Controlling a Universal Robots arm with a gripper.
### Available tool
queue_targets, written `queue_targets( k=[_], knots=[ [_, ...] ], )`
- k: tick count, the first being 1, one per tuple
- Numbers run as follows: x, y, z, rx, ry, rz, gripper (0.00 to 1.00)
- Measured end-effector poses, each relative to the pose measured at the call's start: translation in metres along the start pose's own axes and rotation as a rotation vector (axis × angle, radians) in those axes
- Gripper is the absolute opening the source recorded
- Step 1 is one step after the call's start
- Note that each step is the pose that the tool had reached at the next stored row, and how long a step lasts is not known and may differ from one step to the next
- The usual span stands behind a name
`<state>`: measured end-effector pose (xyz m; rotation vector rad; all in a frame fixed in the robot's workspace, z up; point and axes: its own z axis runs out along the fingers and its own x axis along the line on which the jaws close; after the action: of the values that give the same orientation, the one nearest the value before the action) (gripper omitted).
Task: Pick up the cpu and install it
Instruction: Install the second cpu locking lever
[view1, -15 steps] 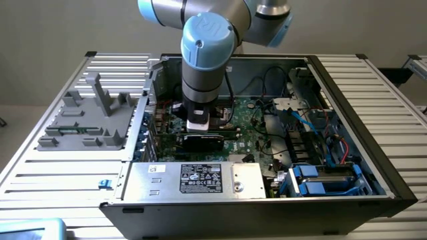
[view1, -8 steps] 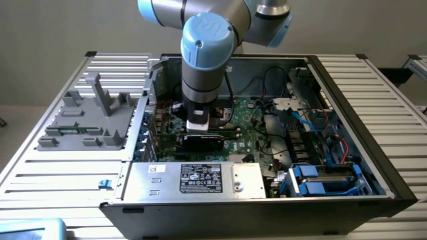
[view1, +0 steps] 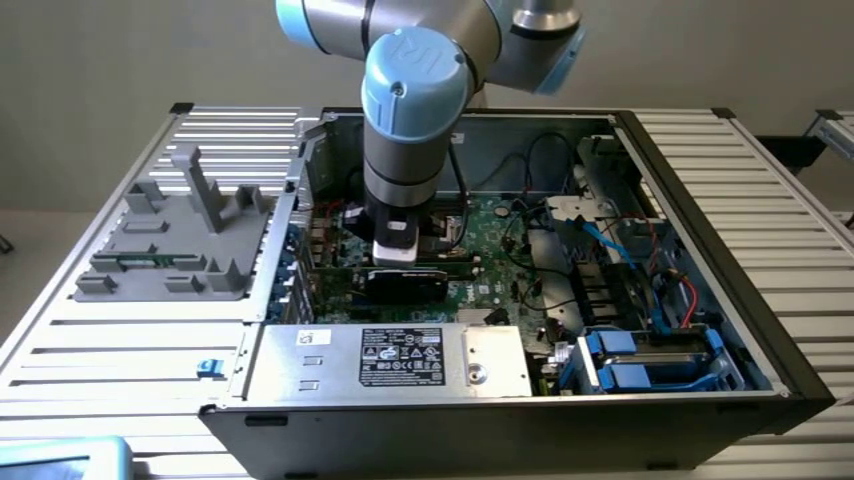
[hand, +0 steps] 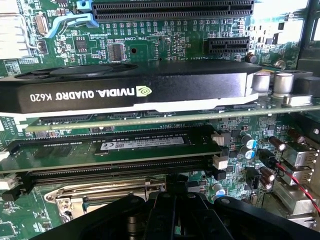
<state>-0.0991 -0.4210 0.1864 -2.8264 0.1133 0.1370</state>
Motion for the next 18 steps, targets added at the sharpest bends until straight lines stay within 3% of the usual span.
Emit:
queue_targets(
  k=[3,7,18],
  knots=[
    [0.0,-0.0001,0.0005,0.0001,0.0001,0.0,0.11],
    [0.0,-0.0002,0.0006,0.0046,-0.0001,0.0,0.11],
    [0.0,-0.0004,0.0001,0.005,-0.0002,-0.001,0.11]
  ],
)
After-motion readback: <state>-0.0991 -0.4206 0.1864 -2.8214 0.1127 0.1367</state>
